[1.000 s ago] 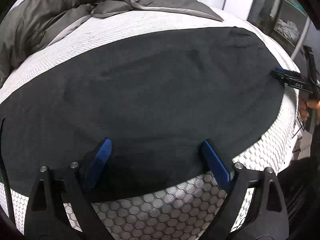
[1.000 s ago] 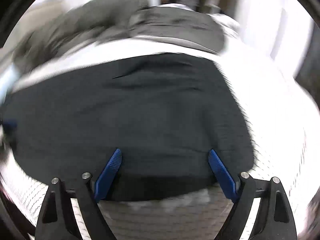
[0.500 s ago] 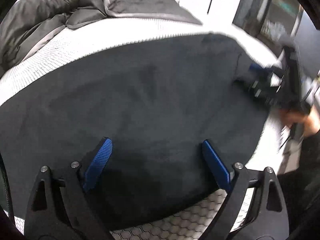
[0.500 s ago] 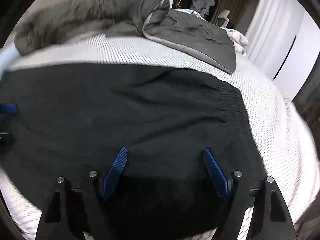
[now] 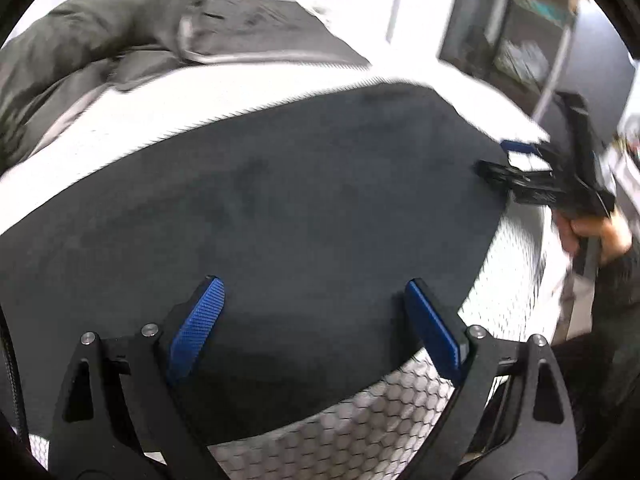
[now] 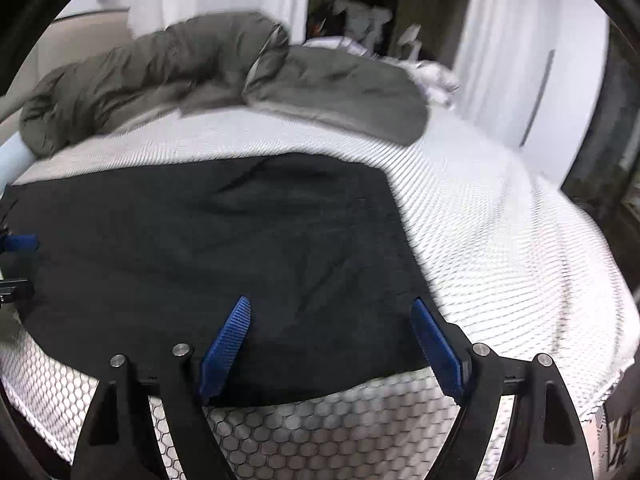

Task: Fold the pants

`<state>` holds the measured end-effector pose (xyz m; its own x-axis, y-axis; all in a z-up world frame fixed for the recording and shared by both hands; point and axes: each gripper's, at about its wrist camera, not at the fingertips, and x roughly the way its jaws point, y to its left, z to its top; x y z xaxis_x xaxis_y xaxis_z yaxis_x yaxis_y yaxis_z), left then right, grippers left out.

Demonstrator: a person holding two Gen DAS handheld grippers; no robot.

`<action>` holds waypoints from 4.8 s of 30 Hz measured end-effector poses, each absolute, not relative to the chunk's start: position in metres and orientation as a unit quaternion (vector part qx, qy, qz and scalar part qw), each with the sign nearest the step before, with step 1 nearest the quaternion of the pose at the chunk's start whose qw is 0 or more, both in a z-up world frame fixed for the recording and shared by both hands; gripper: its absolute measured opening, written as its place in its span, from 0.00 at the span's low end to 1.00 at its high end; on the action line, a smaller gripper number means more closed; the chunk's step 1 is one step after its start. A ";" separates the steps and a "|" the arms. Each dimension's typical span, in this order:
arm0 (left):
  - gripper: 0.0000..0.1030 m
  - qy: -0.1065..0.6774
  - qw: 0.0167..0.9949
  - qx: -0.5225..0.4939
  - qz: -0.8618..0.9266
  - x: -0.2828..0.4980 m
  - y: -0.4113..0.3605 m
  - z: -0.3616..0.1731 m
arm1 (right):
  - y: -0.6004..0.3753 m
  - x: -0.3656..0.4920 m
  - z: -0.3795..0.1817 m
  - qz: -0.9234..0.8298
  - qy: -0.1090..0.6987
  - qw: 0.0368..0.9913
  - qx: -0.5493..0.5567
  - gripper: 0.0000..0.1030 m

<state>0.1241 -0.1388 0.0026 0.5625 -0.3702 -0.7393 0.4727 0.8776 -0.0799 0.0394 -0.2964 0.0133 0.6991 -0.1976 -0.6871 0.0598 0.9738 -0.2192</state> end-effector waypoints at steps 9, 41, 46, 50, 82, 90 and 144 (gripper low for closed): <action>0.90 0.409 0.879 0.069 -0.235 0.135 -0.137 0.001 | -0.323 0.036 0.023 -0.110 0.374 0.920 -0.036 0.81; 0.94 0.425 0.870 0.107 -0.227 0.137 -0.149 -0.013 | -0.309 0.062 -0.005 -0.154 0.422 0.889 -0.084 0.80; 0.94 0.415 0.877 0.072 -0.231 0.118 -0.122 0.005 | -0.335 0.019 0.012 -0.116 0.387 0.914 0.045 0.81; 0.96 0.409 0.882 0.063 -0.223 0.115 -0.109 0.005 | -0.355 0.012 0.010 -0.041 0.389 0.904 0.172 0.81; 0.97 0.368 0.925 -0.092 -0.030 0.073 0.128 0.007 | -0.119 0.133 0.090 0.160 0.274 0.940 0.128 0.20; 0.97 0.351 0.929 -0.113 -0.011 0.054 0.173 0.013 | -0.041 0.155 0.090 0.198 0.283 0.932 0.112 0.20; 0.19 0.369 0.871 -0.322 -0.027 0.100 0.178 -0.003 | -0.138 0.120 -0.009 0.227 0.489 0.824 0.177 0.74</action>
<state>0.1001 0.1780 -0.0032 0.7268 -0.2847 -0.6251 -0.1908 0.7906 -0.5819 0.1200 -0.1384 -0.0094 0.4195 0.5468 -0.7246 -0.2009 0.8344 0.5133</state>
